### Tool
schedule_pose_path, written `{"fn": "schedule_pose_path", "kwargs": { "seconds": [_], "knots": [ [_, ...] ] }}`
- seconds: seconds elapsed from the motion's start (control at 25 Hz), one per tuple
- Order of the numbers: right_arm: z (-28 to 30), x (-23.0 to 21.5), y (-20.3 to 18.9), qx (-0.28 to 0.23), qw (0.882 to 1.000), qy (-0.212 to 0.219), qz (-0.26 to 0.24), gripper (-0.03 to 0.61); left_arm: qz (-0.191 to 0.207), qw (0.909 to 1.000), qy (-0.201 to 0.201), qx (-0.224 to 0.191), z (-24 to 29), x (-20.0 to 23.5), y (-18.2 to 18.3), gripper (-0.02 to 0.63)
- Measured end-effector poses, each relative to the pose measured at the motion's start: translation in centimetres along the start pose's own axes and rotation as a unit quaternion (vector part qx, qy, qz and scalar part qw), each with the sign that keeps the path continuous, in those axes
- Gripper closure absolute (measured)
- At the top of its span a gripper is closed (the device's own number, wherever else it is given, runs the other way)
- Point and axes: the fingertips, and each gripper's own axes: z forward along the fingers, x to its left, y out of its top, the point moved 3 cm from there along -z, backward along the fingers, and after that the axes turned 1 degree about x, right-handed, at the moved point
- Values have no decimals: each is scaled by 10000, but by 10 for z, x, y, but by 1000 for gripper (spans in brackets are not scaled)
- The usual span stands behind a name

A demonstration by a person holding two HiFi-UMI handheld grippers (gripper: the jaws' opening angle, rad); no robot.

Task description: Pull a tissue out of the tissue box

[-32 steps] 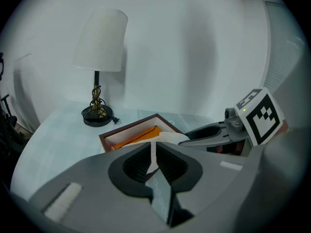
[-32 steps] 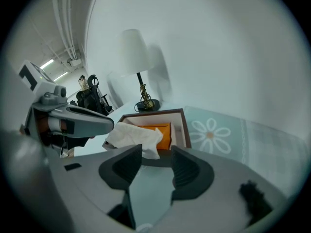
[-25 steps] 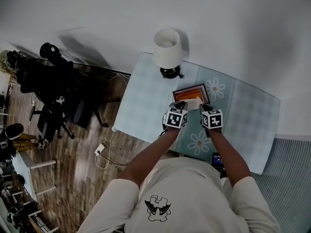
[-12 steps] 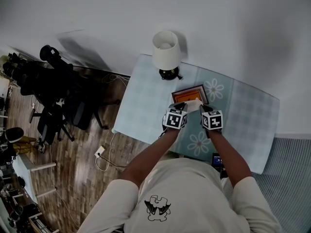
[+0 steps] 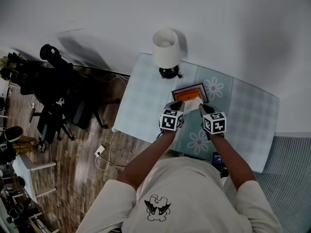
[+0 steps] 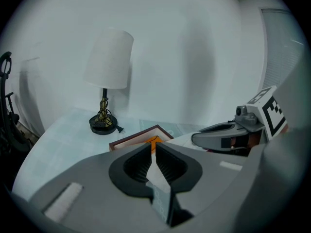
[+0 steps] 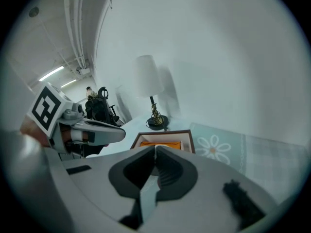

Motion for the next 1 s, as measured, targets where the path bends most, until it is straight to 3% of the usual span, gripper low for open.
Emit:
{"fn": "schedule_pose_path", "kwargs": {
  "seconds": [0.32,1.0],
  "knots": [
    [-35,25,16,-444,9982,43,-394,563,-30,9994,-89,-331,-30,-3,11,578],
    [-130,72,61,-1668,9856,256,135,563,-232,9913,-548,-1175,-115,-51,36,586]
  ]
}}
